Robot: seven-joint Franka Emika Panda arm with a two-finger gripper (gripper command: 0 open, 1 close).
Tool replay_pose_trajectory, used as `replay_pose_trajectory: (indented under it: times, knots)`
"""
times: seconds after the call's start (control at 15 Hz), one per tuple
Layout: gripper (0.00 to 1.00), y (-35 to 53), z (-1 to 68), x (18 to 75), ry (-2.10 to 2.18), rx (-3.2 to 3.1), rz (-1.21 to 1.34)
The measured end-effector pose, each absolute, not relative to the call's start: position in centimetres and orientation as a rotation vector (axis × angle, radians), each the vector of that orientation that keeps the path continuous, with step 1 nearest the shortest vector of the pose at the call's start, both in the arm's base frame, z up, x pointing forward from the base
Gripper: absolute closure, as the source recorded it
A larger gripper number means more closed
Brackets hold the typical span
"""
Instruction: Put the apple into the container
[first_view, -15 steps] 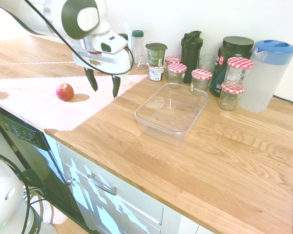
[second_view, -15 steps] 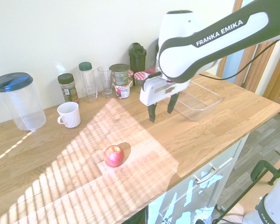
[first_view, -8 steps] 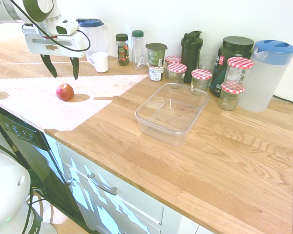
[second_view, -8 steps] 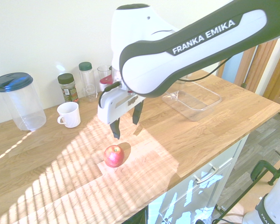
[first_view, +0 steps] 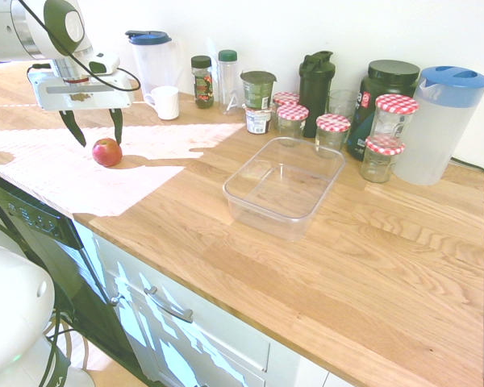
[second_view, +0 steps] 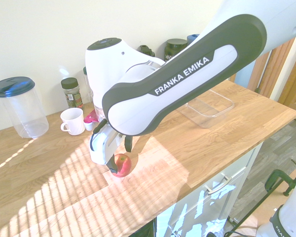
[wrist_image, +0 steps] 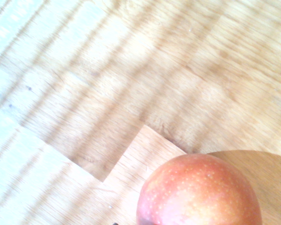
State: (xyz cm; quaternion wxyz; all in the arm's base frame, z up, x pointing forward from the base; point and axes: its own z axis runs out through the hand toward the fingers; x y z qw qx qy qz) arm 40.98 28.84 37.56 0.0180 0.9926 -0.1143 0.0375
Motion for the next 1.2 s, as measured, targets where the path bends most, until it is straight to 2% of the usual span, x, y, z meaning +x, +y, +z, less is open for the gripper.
replay_pose_trajectory:
  times: [0.27, 0.33, 1.2]
  knots:
    - [0.0, 29.0, 35.4, 41.3, -0.334, 3.079, 0.098]
    - [1.0, 29.0, 34.8, 41.4, -0.335, 3.088, 0.104]
    - [1.0, 29.1, 34.1, 41.5, -0.351, 3.093, 0.102]
